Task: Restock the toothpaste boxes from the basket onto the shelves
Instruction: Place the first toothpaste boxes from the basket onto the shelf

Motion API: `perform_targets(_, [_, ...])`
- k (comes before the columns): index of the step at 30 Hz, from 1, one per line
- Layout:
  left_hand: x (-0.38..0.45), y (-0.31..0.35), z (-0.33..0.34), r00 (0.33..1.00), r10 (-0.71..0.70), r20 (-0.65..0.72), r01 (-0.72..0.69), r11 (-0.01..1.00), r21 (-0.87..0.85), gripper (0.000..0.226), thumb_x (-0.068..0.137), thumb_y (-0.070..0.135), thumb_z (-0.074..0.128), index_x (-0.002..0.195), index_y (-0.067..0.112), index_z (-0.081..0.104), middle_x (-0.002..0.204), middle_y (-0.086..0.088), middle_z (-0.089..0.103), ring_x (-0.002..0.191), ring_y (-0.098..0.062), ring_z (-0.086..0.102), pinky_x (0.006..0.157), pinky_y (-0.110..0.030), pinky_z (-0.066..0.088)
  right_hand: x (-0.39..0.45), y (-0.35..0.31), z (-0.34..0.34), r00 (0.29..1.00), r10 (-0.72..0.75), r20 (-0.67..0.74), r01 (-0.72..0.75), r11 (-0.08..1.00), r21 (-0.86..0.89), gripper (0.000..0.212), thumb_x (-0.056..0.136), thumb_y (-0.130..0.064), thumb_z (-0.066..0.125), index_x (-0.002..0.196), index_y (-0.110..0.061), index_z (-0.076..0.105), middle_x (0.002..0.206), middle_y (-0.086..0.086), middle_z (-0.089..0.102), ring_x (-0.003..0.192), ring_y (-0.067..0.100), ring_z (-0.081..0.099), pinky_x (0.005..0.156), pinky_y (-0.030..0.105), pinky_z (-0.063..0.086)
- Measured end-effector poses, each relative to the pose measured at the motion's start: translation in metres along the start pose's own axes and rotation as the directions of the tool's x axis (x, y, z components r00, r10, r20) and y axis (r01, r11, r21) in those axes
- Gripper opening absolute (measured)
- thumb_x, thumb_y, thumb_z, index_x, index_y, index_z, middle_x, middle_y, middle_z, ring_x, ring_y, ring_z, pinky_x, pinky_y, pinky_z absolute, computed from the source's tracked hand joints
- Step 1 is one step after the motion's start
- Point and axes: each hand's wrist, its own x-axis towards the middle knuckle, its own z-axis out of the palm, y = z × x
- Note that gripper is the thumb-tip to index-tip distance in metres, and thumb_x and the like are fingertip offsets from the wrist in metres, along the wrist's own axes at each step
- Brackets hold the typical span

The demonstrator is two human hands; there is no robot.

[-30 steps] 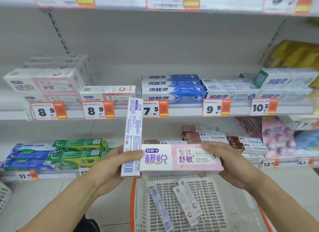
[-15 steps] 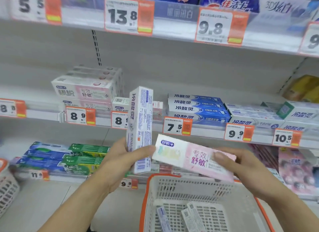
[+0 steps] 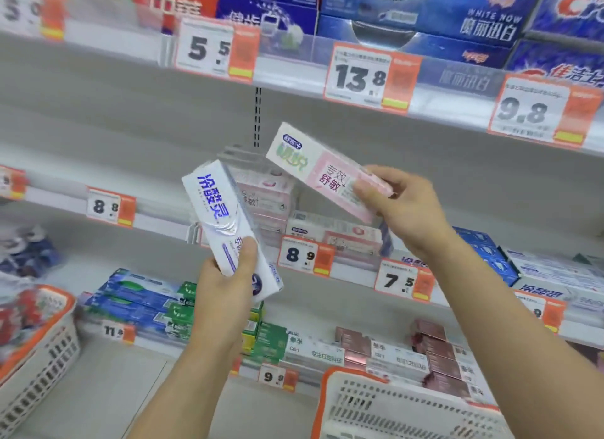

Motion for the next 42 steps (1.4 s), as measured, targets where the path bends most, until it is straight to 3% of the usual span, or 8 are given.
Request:
perform_targets(7, [0.026,0.002,-0.014,0.995,-0.089,-0.051,0.083,0.989,-0.12,0.024,0.091,0.046,0.066,0.101,0.024,0.063,0.097,0.005,0.073,0.09,-0.016,0.07,0.07,-0.03,0.052,0.075,-0.025,0.076,0.989,-0.147,-0.013,0.141,0.97,-0.197,0.05,0.078,-0.03,0.085,0.122,-0.015,0.067,0.099,-0.009,0.068,0.08,-0.005,0.062,0.069,0.002,0.044])
perform_targets(16, [0.036,0.002,-0.006,0.983,-0.181,-0.02,0.174,0.964,-0.2,0.035,0.088,0.047,0.07,0.105,0.016,0.065,0.099,-0.002,0.075,0.09,-0.022,0.072,0.081,-0.037,0.057,0.073,-0.002,0.122,0.963,-0.264,0.056,0.264,0.878,-0.398,0.054,0.086,-0.042,0.075,0.132,-0.018,0.063,0.129,0.001,0.063,0.114,0.016,0.06,0.102,0.027,0.045])
perform_targets(28, [0.021,0.005,0.012,0.988,-0.133,0.072,0.145,0.966,-0.213,0.031,0.089,0.044,0.068,0.108,0.021,0.064,0.099,0.002,0.077,0.092,-0.017,0.073,0.08,-0.034,0.057,0.077,-0.003,0.107,0.961,-0.212,0.176,0.273,0.821,-0.501,0.057,0.093,-0.043,0.066,0.145,-0.025,0.051,0.133,0.007,0.052,0.119,0.021,0.056,0.103,0.02,0.035])
perform_targets(30, [0.018,0.005,0.015,0.985,-0.131,0.11,0.154,0.959,-0.237,0.028,0.087,0.041,0.071,0.106,0.021,0.065,0.096,0.004,0.078,0.092,-0.018,0.074,0.078,-0.034,0.057,0.066,-0.008,0.102,0.962,-0.257,0.086,0.268,0.85,-0.453,0.057,0.094,-0.045,0.064,0.144,-0.025,0.049,0.133,0.004,0.046,0.113,0.015,0.057,0.104,0.021,0.038])
perform_targets(33, [0.013,0.009,0.018,0.98,-0.087,0.177,0.129,0.961,-0.246,0.042,0.072,0.039,0.078,0.107,0.02,0.067,0.1,0.0,0.078,0.097,-0.022,0.074,0.093,-0.045,0.056,0.026,-0.018,0.084,0.917,-0.387,-0.097,0.343,0.889,-0.305,0.024,0.098,-0.037,0.06,0.118,-0.024,0.063,0.113,-0.004,0.058,0.094,0.002,0.06,0.087,0.026,0.051])
perform_targets(35, [0.008,0.011,0.022,0.971,-0.032,0.236,0.093,0.963,-0.251,0.056,0.064,0.037,0.08,0.115,0.019,0.066,0.105,-0.004,0.077,0.099,-0.023,0.073,0.097,-0.05,0.054,-0.006,-0.018,0.061,0.949,-0.315,0.026,0.314,0.932,-0.181,0.018,0.095,-0.039,0.063,0.109,-0.027,0.064,0.101,-0.009,0.066,0.091,0.009,0.065,0.082,0.029,0.053])
perform_targets(38, [-0.002,0.011,0.031,0.93,0.051,0.365,0.029,0.977,-0.21,0.054,0.067,0.034,0.079,0.118,0.021,0.068,0.108,-0.006,0.076,0.1,-0.024,0.072,0.095,-0.048,0.055,-0.044,-0.008,0.02,0.935,-0.034,0.353,0.063,0.995,-0.073,0.047,0.082,-0.044,0.077,0.125,-0.031,0.061,0.111,-0.006,0.068,0.097,0.019,0.069,0.088,0.037,0.058])
perform_targets(42, [-0.019,0.0,0.047,0.849,0.066,0.524,-0.015,0.995,-0.1,0.04,0.081,0.034,0.079,0.116,0.018,0.068,0.111,-0.009,0.075,0.107,-0.028,0.07,0.098,-0.048,0.053,-0.073,0.011,-0.021,0.922,0.087,0.378,-0.092,0.996,-0.005,0.041,0.079,-0.015,0.076,0.119,-0.012,0.067,0.105,0.008,0.075,0.092,0.03,0.072,0.08,0.045,0.059])
